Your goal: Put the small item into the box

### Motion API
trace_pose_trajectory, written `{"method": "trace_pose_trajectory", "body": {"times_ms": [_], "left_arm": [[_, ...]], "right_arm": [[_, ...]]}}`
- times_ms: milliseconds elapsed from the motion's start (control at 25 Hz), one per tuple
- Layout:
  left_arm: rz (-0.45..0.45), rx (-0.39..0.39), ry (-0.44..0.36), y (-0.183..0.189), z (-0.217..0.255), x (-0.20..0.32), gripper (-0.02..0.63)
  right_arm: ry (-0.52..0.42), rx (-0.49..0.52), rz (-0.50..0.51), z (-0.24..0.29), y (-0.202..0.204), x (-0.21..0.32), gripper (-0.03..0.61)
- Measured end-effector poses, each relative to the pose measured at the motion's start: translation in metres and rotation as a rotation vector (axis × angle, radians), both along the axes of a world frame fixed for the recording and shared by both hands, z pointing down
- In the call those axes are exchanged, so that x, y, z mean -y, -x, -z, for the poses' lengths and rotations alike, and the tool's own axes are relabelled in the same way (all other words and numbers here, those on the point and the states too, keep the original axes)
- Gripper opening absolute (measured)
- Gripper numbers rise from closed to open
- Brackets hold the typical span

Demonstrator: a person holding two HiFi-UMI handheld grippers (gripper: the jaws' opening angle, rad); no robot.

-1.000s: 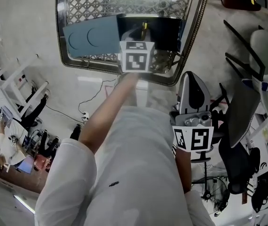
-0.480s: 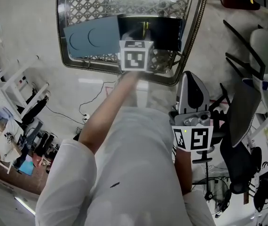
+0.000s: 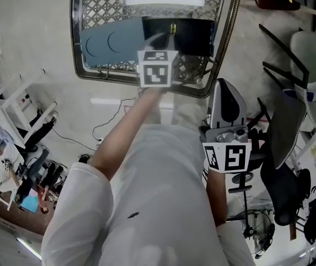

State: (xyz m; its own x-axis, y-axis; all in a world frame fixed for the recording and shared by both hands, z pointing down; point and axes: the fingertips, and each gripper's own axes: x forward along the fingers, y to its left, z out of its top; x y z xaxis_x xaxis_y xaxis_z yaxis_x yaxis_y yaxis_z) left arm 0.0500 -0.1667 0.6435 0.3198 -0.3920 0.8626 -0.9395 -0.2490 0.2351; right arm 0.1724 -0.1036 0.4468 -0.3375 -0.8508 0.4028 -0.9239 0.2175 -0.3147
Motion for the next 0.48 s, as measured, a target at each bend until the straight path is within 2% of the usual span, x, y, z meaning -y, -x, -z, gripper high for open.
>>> {"method": "trace_pose_trajectory", "body": {"times_ms": [280, 480], "left_arm": [[-0.059, -0.055, -0.063, -0.003, 0.041, -0.012, 0.009], [-0.108, -0.088, -0.137, 0.003, 0.080, -0.021, 0.003]], "right_arm": [[-0.048, -0.030, -0.005, 0.023, 0.012, -0.009, 0.000], [-0.069, -0.038, -0.017, 0.037, 0.024, -0.014, 0.000]]}}
